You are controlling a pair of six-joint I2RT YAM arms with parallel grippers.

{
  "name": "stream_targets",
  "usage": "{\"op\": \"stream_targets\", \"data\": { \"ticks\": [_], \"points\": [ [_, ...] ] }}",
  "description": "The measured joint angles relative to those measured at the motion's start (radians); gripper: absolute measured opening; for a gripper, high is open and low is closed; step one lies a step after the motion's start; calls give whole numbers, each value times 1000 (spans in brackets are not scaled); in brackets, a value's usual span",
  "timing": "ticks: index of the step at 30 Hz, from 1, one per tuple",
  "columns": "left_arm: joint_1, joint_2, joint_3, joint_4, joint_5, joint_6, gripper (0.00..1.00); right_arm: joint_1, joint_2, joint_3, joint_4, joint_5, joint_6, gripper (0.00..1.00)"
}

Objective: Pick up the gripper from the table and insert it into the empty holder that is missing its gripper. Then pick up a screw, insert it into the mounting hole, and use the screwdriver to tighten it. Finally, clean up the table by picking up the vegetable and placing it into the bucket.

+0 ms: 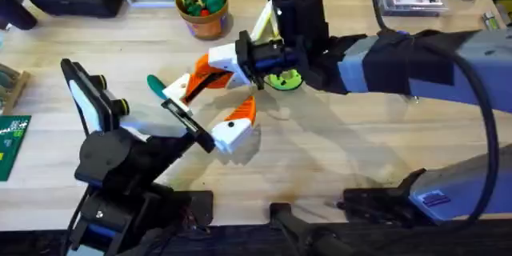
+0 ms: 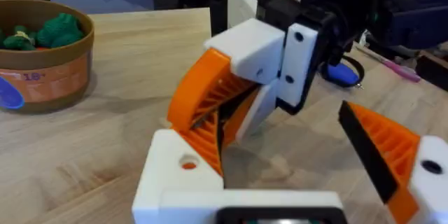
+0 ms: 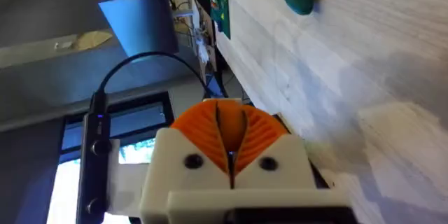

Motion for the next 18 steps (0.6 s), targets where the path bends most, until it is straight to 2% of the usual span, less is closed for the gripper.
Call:
{"op": "stream_targets", "data": {
  "ticks": [13, 15, 18],
  "points": [
    [0, 0, 0, 0, 0, 0, 986, 0, 0, 0, 0, -6, 1, 10],
    [0, 0, 0, 0, 0, 1, 986, 0, 0, 0, -1, -8, 0, 76],
    [0, 0, 0, 0, 2, 2, 986, 0, 0, 0, -3, -8, 0, 121]
  ]
}}
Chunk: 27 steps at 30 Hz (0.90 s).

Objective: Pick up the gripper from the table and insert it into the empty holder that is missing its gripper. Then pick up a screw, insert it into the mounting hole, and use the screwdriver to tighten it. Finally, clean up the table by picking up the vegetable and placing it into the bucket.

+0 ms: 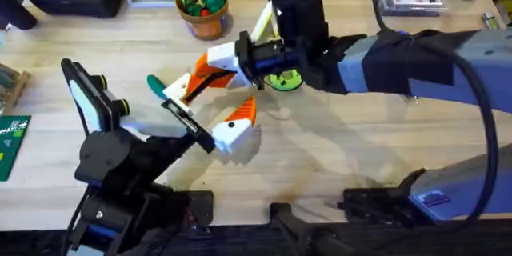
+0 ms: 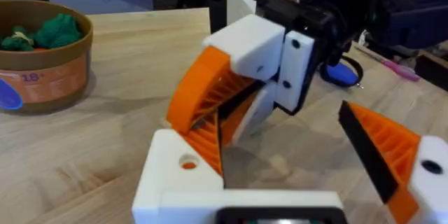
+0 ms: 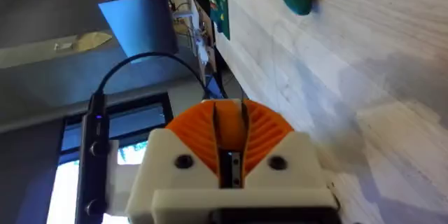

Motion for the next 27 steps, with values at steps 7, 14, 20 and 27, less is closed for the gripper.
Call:
{"op": "stream_targets", "data": {
  "ticks": [7, 14, 20, 27],
  "points": [
    [-1, -2, 0, 3, 41, 21, 986, -9, 0, 0, -11, -35, 1, 235],
    [-2, -2, 0, 3, 81, 45, 986, -32, 0, 0, -18, -85, 0, 336],
    [-3, -2, 0, 3, 104, 60, 986, -46, 4, -1, -24, -121, 0, 397],
    [-14, -2, 0, 3, 162, 64, 986, -64, 15, -1, -14, -148, 0, 479]
  ]
}}
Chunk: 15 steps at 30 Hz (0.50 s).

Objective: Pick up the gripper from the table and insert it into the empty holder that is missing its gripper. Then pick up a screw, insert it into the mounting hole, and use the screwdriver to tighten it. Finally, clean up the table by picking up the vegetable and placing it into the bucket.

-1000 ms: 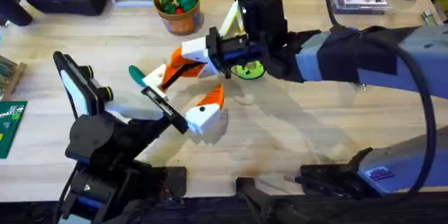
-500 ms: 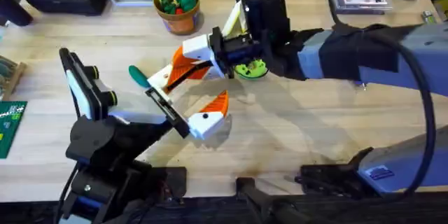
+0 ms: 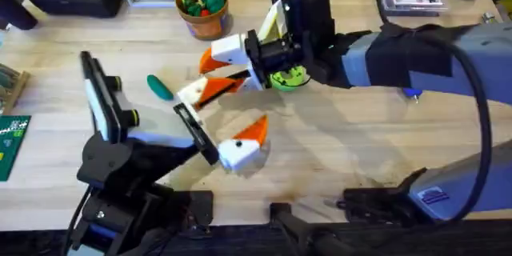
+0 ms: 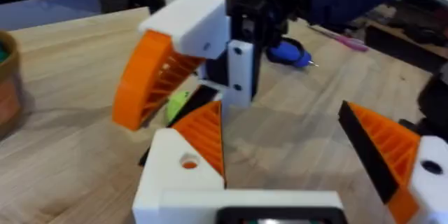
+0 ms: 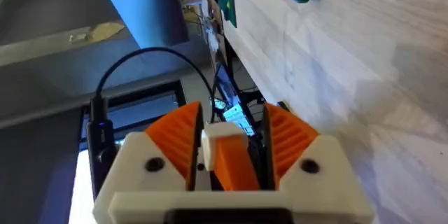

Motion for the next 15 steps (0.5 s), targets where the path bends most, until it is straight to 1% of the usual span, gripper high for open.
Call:
{"op": "stream_targets", "data": {
  "ticks": [3, 7, 8, 10, 12, 13, 15],
  "points": [
    [-20, 0, 0, -2, 47, 0, 986, -11, 0, 0, 3, -19, 0, 510],
    [-20, 0, 0, -3, 71, 0, 986, -31, 0, 0, 3, -44, -4, 542],
    [-20, 0, 0, -3, 73, 0, 986, -37, 0, 0, 3, -48, -5, 565],
    [-20, 0, 0, -3, 80, 0, 986, -47, 0, 0, 3, -51, -14, 696],
    [-20, 0, 0, -3, 86, 0, 986, -59, 0, 0, 3, -49, -40, 941],
    [-20, 0, 0, -3, 86, 0, 986, -65, 0, 0, 4, -44, -55, 979],
    [-20, 0, 0, -3, 87, 0, 986, -79, 0, 0, 3, -19, -94, 991]
  ]
}}
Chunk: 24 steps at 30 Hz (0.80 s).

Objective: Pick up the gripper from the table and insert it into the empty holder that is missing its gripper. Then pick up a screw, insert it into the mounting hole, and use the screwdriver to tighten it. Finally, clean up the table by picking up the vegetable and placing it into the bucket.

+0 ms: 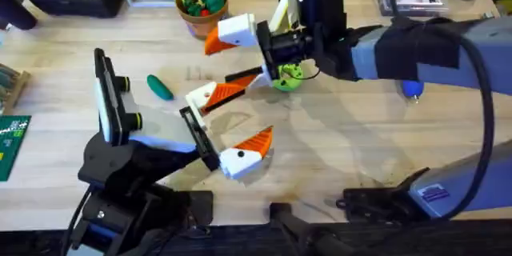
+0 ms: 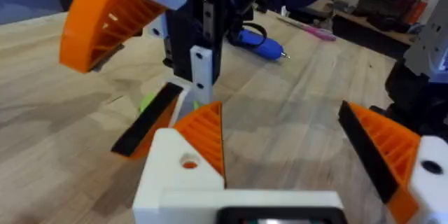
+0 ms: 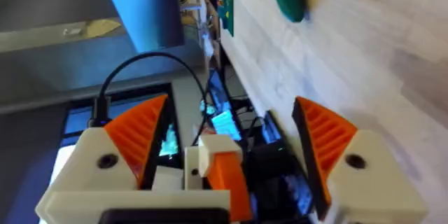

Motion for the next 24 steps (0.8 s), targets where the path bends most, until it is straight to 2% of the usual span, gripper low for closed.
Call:
{"op": "stream_targets", "data": {
  "ticks": [4, 11, 14, 17, 24],
  "points": [
    [0, 0, 0, 0, 1, 0, 986, -51, 0, 0, 0, 89, -88, 993],
    [0, 0, 0, 0, 1, 0, 986, -203, -3, 0, -35, 216, -219, 994],
    [0, 0, 0, 0, 2, 0, 986, -248, -33, 0, -162, 263, -294, 995],
    [0, 0, 0, 0, 2, 0, 986, -260, -110, 1, -371, 329, -408, 995],
    [0, 0, 0, 0, 2, 0, 986, -195, -261, 19, -780, 592, -689, 995]
  ]
}}
